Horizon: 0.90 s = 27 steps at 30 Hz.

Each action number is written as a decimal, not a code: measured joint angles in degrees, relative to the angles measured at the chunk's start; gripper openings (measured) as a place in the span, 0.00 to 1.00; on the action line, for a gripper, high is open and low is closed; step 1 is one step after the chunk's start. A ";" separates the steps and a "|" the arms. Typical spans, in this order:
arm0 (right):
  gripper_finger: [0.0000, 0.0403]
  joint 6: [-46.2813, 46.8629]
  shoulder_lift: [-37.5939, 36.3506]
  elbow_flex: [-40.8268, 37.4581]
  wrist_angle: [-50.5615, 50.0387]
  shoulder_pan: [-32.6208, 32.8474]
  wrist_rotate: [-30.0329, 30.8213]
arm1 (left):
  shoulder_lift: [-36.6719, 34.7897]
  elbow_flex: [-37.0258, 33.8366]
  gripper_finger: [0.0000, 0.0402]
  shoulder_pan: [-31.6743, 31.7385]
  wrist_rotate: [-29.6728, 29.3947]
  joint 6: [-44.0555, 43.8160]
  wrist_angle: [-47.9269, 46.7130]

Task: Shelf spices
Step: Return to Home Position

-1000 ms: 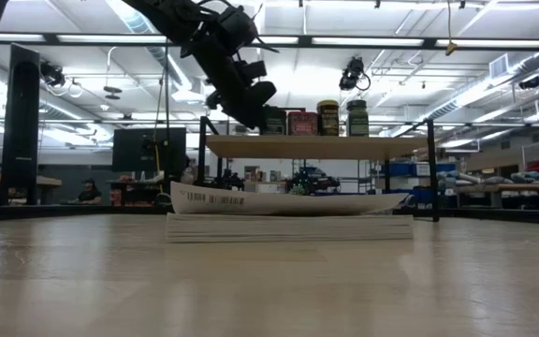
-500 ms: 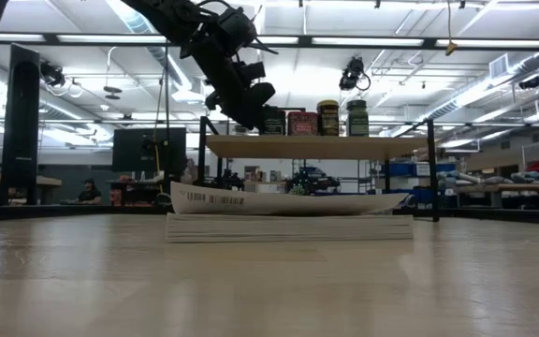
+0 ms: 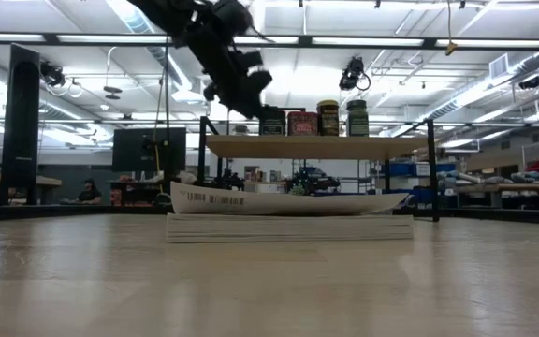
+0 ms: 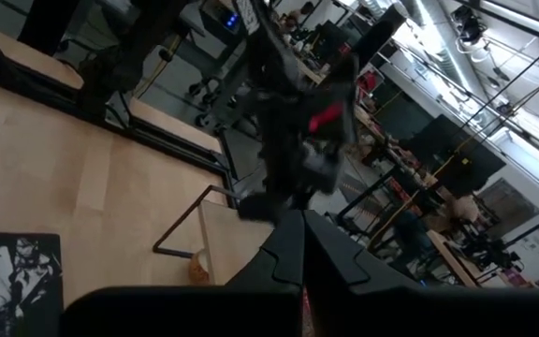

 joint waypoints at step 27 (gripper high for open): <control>0.00 16.19 -26.53 -16.62 -5.38 2.36 0.07 | -71.04 -37.40 0.46 -2.71 11.83 1.19 3.26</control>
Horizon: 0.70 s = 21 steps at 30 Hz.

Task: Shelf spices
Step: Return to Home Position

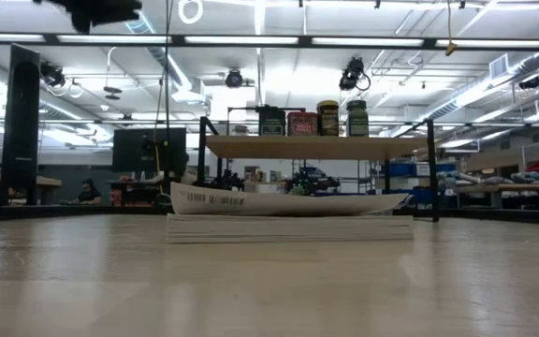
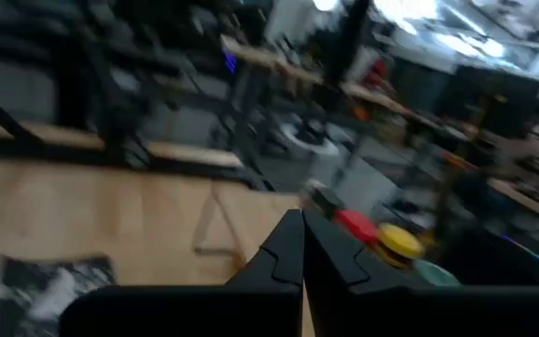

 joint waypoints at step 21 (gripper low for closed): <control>0.00 13.08 -6.38 -45.98 49.50 -21.45 -38.49 | 18.63 -29.92 0.46 -9.33 7.92 -6.48 45.35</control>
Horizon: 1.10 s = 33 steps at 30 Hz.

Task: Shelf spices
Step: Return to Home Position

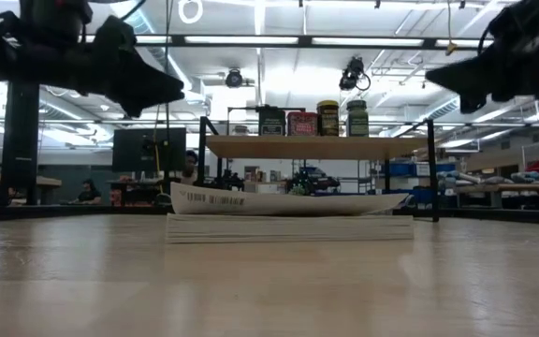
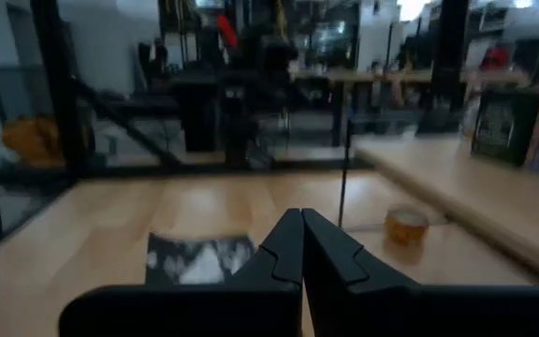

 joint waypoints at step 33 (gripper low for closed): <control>0.00 -0.90 -7.60 -0.15 -12.04 -27.22 -23.20 | -30.60 -6.46 0.46 -0.43 -8.34 2.48 -22.09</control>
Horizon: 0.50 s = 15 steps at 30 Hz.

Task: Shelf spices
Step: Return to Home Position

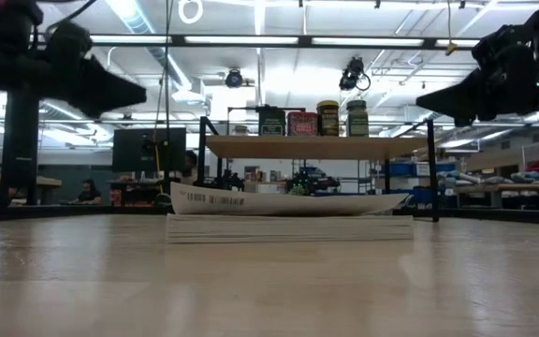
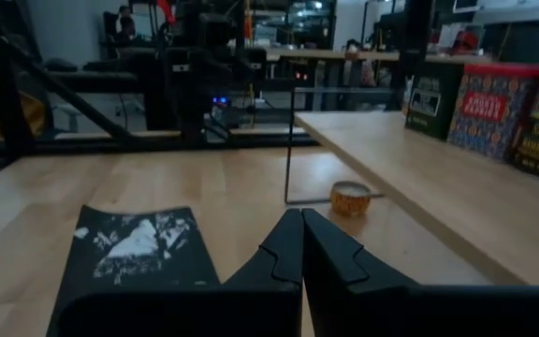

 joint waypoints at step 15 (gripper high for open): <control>0.00 0.18 -6.66 -0.04 -10.85 -1.73 -1.03 | -6.66 -4.91 0.46 0.00 -1.21 0.66 -4.69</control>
